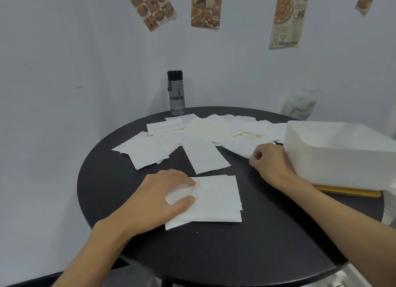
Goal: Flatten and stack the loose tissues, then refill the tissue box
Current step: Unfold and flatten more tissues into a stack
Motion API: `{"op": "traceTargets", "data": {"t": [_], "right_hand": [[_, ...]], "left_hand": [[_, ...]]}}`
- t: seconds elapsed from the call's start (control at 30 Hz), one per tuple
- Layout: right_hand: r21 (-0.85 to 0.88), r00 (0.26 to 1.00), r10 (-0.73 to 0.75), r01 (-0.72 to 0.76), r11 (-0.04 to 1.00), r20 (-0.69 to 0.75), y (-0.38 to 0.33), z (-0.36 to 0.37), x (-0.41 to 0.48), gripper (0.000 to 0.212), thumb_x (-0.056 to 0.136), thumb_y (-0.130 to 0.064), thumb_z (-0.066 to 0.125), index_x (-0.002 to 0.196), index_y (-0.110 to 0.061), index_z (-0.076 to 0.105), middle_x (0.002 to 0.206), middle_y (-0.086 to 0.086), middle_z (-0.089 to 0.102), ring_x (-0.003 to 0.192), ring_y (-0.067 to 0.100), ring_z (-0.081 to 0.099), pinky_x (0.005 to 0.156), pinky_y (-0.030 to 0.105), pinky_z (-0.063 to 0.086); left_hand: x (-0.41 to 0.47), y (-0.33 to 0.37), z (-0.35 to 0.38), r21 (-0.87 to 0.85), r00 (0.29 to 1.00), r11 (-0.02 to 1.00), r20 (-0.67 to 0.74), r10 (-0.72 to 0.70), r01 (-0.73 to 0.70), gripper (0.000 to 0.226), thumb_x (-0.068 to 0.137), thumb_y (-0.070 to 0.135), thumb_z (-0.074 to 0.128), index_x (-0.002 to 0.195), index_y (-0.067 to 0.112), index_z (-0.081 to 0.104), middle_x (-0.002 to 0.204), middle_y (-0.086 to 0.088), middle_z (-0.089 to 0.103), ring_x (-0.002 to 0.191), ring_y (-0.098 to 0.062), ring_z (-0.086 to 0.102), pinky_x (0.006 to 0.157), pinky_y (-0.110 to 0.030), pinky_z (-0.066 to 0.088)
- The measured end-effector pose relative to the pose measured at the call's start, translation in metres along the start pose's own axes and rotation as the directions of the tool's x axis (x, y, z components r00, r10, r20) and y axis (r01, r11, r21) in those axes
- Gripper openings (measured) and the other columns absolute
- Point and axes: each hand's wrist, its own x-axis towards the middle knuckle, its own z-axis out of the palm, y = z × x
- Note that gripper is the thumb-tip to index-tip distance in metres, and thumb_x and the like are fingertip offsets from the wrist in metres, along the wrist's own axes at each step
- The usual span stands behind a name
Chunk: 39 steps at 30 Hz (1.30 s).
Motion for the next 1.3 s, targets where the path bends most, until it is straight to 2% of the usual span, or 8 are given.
{"op": "traceTargets", "data": {"t": [0.23, 0.4, 0.57, 0.7, 0.93, 1.07, 1.2, 1.3], "right_hand": [[0.161, 0.977, -0.161, 0.183, 0.970, -0.140, -0.013, 0.000, -0.011, 0.015, 0.089, -0.008, 0.059, 0.076, -0.011, 0.065, 0.077, 0.000, 0.067, 0.076, 0.022, 0.060, 0.074, 0.032, 0.049], [0.281, 0.974, -0.194, 0.220, 0.934, -0.116, -0.019, -0.001, -0.017, 0.012, 0.098, -0.012, 0.056, 0.089, -0.013, 0.064, 0.087, -0.001, 0.066, 0.080, 0.014, 0.057, 0.068, 0.006, 0.042], [0.460, 0.976, -0.204, 0.214, 0.862, -0.072, -0.028, -0.003, -0.020, 0.013, 0.099, -0.013, 0.056, 0.090, -0.015, 0.065, 0.090, -0.003, 0.066, 0.082, 0.009, 0.058, 0.070, 0.010, 0.044], [0.581, 0.977, -0.210, 0.196, 0.790, -0.044, -0.035, -0.002, -0.022, 0.014, 0.098, -0.011, 0.058, 0.088, -0.018, 0.066, 0.088, -0.007, 0.067, 0.081, 0.002, 0.059, 0.075, 0.013, 0.046], [0.660, 0.971, -0.237, 0.172, 0.732, 0.010, -0.036, 0.000, -0.023, 0.019, 0.097, -0.011, 0.059, 0.086, -0.024, 0.067, 0.092, -0.003, 0.067, 0.091, 0.017, 0.061, 0.083, 0.027, 0.046], [0.698, 0.976, -0.218, 0.151, 0.700, 0.007, -0.039, -0.002, -0.023, 0.007, 0.096, -0.019, 0.062, 0.097, -0.024, 0.067, 0.100, -0.005, 0.069, 0.095, 0.011, 0.064, 0.089, 0.028, 0.048], [0.722, 0.977, -0.212, 0.127, 0.680, 0.028, -0.040, -0.006, -0.024, 0.033, 0.086, -0.049, 0.069, 0.109, -0.025, 0.065, 0.095, 0.003, 0.071, 0.088, 0.011, 0.065, 0.088, 0.034, 0.051], [0.750, 0.967, -0.244, 0.112, 0.652, 0.068, -0.042, -0.007, -0.027, 0.032, 0.086, -0.037, 0.074, 0.113, -0.023, 0.065, 0.107, -0.002, 0.074, 0.102, 0.017, 0.070, 0.094, 0.037, 0.054]], "left_hand": [[0.000, 0.001, 0.000, 0.013, 1.000, 1.000, 0.002, -0.006, 0.006, 0.040, 0.084, 0.068, 0.050, 0.119, 0.051, 0.061, 0.130, 0.040, 0.047, 0.129, 0.010, 0.041, 0.115, -0.036, 0.032], [0.002, 0.000, 0.000, -0.010, 1.000, 1.000, -0.018, -0.023, 0.023, 0.041, 0.084, 0.068, 0.049, 0.118, 0.050, 0.061, 0.132, 0.036, 0.049, 0.130, 0.007, 0.042, 0.115, -0.034, 0.032], [0.015, 0.009, -0.007, -0.303, 0.952, 0.949, -0.258, -0.167, 0.084, 0.021, 0.096, 0.035, 0.062, 0.116, 0.040, 0.063, 0.117, 0.028, 0.062, 0.112, 0.013, 0.052, 0.092, -0.015, 0.039], [0.042, 0.019, -0.013, -0.305, 0.892, 0.951, -0.415, -0.181, 0.051, 0.030, 0.093, 0.034, 0.067, 0.122, 0.032, 0.060, 0.114, 0.022, 0.062, 0.107, 0.008, 0.056, 0.083, -0.012, 0.042], [0.060, 0.035, -0.005, -0.469, 0.819, 0.877, -0.541, -0.189, -0.107, 0.009, 0.094, 0.016, 0.069, 0.090, 0.023, 0.074, 0.087, 0.016, 0.073, 0.077, 0.002, 0.059, 0.068, -0.011, 0.043], [0.061, 0.027, -0.004, -0.544, 0.780, 0.830, -0.571, -0.255, -0.127, 0.011, 0.094, 0.014, 0.069, 0.085, 0.019, 0.074, 0.083, 0.007, 0.074, 0.081, -0.013, 0.067, 0.074, -0.028, 0.051], [0.060, 0.023, -0.007, -0.594, 0.743, 0.788, -0.599, -0.300, -0.161, 0.007, 0.094, 0.013, 0.070, 0.089, 0.009, 0.074, 0.080, 0.006, 0.073, 0.077, -0.006, 0.068, 0.073, -0.017, 0.051], [0.058, 0.025, -0.007, -0.630, 0.749, 0.759, -0.580, -0.320, -0.164, 0.006, 0.093, 0.010, 0.070, 0.091, 0.005, 0.073, 0.076, 0.010, 0.071, 0.071, 0.001, 0.064, 0.069, -0.012, 0.048]]}}
